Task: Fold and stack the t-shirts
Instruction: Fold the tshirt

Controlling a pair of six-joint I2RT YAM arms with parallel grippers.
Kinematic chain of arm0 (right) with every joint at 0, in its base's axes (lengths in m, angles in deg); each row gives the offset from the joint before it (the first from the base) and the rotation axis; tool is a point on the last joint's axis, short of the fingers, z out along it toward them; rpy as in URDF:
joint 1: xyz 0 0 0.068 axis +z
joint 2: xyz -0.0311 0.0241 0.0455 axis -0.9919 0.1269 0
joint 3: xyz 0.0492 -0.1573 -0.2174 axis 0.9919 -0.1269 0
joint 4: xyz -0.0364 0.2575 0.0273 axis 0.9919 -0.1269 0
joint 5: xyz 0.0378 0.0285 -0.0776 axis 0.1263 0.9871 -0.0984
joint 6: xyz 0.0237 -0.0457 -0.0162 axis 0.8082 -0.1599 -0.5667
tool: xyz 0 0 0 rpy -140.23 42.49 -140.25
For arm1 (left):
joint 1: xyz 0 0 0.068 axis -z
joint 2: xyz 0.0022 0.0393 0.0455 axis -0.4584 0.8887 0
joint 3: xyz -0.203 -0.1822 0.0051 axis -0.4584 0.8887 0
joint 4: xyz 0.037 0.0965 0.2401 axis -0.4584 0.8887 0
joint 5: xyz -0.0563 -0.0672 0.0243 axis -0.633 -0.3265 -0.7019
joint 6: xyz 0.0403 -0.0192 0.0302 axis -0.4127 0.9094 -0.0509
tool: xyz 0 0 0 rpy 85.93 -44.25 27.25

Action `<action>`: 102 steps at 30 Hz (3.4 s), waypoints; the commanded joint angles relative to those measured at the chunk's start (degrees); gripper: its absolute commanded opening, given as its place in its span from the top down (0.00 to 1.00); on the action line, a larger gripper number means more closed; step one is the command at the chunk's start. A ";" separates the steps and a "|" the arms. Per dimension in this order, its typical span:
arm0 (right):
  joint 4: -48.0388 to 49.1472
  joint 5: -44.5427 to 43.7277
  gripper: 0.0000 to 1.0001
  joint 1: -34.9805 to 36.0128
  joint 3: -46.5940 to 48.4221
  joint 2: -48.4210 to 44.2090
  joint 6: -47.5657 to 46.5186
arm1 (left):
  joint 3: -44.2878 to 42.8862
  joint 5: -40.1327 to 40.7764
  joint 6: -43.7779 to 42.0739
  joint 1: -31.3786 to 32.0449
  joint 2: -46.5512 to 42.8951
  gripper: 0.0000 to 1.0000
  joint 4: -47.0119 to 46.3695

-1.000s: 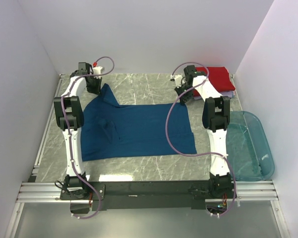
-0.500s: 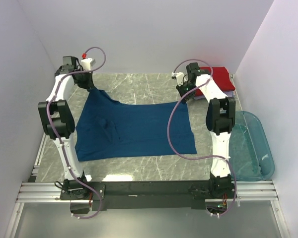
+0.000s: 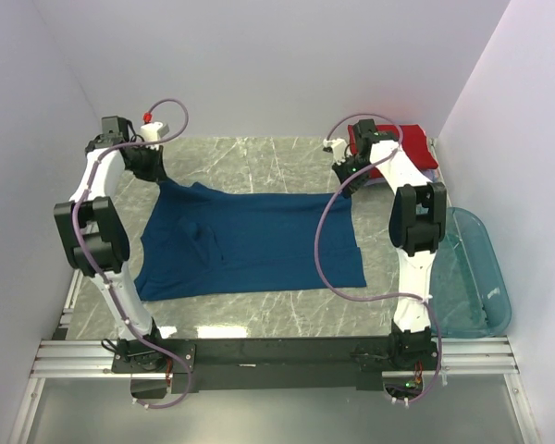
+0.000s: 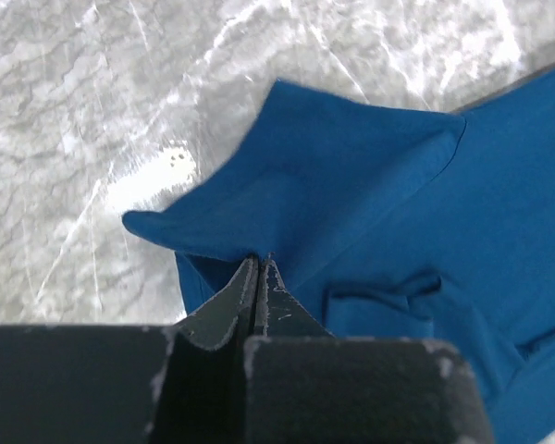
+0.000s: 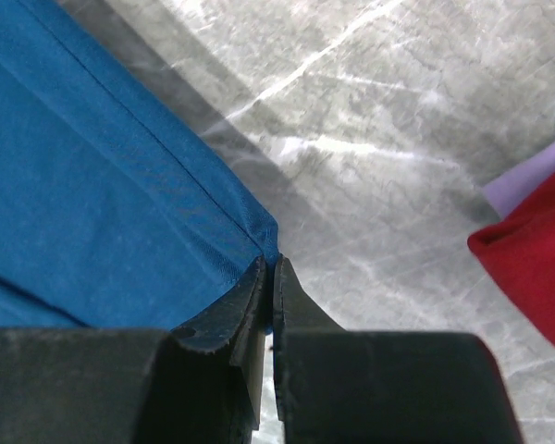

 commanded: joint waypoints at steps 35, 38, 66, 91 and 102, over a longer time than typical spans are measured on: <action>0.75 -1.19 1.00 -0.96 -13.35 -10.61 -8.68 | 40.85 5.46 -6.43 -1.78 -30.33 1.00 0.17; 0.66 -1.54 1.00 -0.43 -13.70 -9.55 -8.41 | 43.05 6.17 -5.46 -1.78 -28.22 1.00 -1.15; -1.45 -2.07 1.00 0.45 -17.11 -13.24 -9.73 | 34.34 7.39 -6.16 -3.71 -28.57 1.00 5.01; -13.66 5.93 0.52 1.59 -4.56 -6.22 -6.14 | 20.48 -5.26 -6.79 -2.58 -15.13 0.48 9.49; -12.97 1.98 0.54 2.99 -11.58 -6.73 -7.80 | 13.79 -3.68 -2.56 4.89 -5.98 0.43 6.23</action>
